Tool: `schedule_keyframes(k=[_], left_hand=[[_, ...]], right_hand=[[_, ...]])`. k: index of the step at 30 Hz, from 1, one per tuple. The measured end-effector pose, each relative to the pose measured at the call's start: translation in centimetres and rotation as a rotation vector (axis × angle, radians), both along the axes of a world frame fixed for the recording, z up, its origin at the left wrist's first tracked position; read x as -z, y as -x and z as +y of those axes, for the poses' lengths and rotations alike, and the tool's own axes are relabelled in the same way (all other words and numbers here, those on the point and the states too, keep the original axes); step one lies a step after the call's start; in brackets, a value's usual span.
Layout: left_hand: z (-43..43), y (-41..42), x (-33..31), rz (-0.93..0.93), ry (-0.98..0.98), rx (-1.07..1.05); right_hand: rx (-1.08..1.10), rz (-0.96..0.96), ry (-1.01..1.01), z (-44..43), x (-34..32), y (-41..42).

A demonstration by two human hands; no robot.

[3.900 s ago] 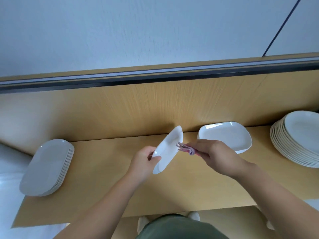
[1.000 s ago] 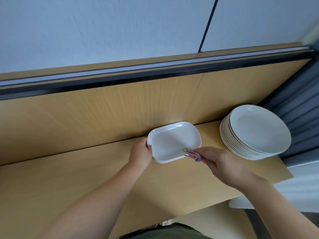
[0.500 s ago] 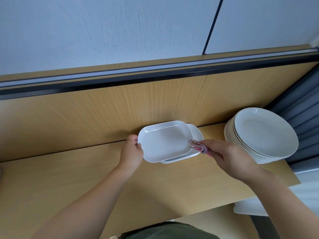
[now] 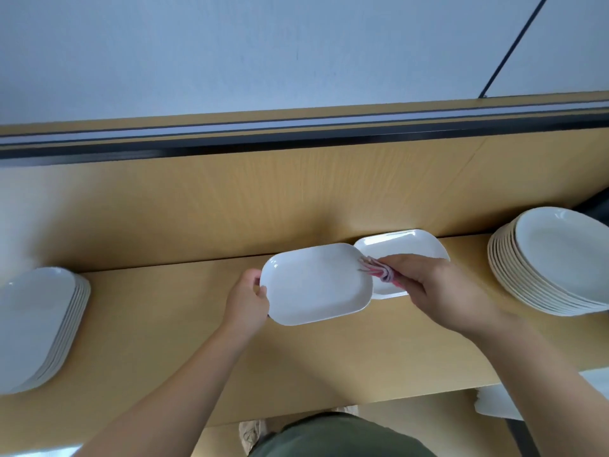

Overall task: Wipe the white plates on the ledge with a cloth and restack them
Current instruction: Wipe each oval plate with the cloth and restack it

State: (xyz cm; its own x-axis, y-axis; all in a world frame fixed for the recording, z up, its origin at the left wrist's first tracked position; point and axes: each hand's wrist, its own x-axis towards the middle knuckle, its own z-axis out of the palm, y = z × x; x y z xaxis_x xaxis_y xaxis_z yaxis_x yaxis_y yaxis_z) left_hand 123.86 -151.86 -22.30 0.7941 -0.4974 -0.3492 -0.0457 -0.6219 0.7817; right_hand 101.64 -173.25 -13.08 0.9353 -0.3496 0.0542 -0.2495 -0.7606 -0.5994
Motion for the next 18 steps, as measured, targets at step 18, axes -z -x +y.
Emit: schedule_keyframes(k=[18], left_hand=[[8.6,-2.6,3.4,0.066,-0.15,0.06]], right_hand=[[-0.117,0.004,0.005,9.4,2.9,-7.4]])
